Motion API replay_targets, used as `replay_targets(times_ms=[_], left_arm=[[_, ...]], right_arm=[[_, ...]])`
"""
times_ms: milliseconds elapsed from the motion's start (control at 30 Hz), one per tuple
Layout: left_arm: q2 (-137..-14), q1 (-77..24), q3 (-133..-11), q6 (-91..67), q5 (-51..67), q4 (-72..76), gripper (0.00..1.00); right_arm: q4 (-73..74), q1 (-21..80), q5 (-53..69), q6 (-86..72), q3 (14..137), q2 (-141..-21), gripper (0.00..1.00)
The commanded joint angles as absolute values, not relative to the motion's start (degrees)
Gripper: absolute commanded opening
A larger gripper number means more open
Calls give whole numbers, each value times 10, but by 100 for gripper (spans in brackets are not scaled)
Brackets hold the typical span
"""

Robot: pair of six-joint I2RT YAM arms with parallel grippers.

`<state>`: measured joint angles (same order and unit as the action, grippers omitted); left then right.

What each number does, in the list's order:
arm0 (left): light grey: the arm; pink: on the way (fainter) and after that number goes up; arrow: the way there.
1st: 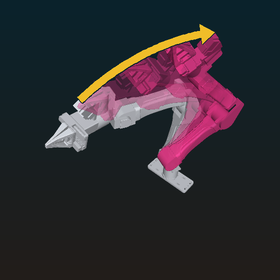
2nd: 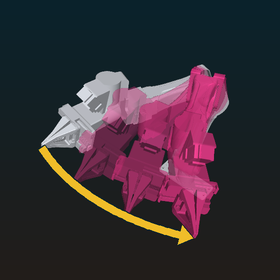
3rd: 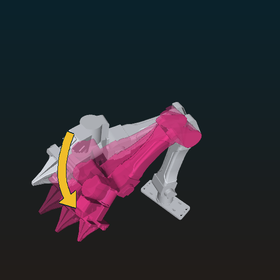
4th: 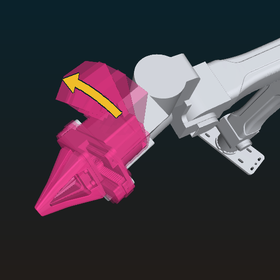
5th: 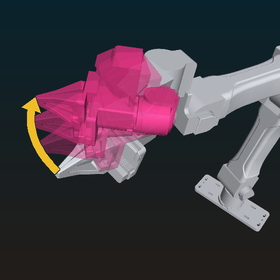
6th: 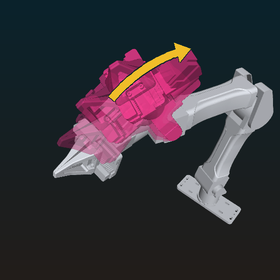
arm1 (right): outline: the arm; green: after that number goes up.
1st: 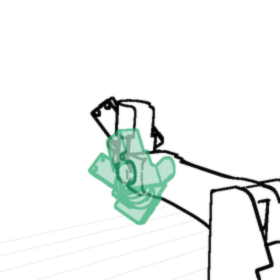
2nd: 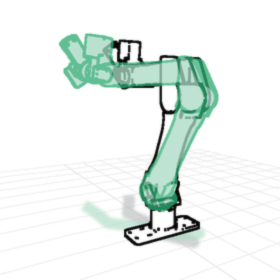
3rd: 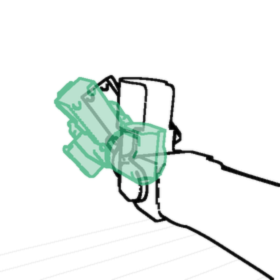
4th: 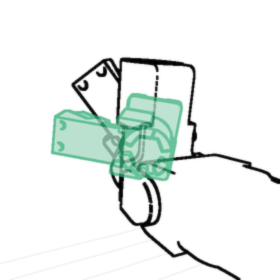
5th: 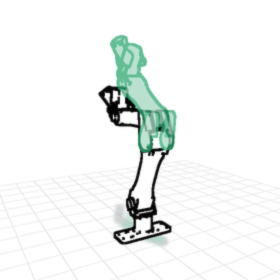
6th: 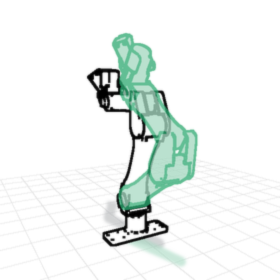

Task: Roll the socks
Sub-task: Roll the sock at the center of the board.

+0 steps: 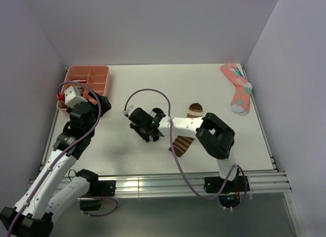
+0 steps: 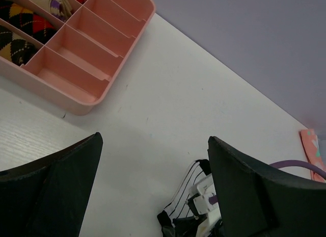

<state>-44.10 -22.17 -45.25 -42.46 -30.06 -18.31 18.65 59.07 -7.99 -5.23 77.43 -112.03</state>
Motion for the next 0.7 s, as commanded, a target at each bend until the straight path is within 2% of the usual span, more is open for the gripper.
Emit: replay_targets(times_ms=[0, 333, 667], left_arm=[[-432, -217, -450, -415, -278, -156, 91], [-432, -214, -434, -417, -259, -148, 91], [-431, -214, -431, -417, -258, -147, 91]], right_arm=[[185, 594, -121, -70, 798, -1136, 34], [192, 594, -127, -69, 791, -1131, 46], [204, 599, -143, -73, 788, -1115, 48]])
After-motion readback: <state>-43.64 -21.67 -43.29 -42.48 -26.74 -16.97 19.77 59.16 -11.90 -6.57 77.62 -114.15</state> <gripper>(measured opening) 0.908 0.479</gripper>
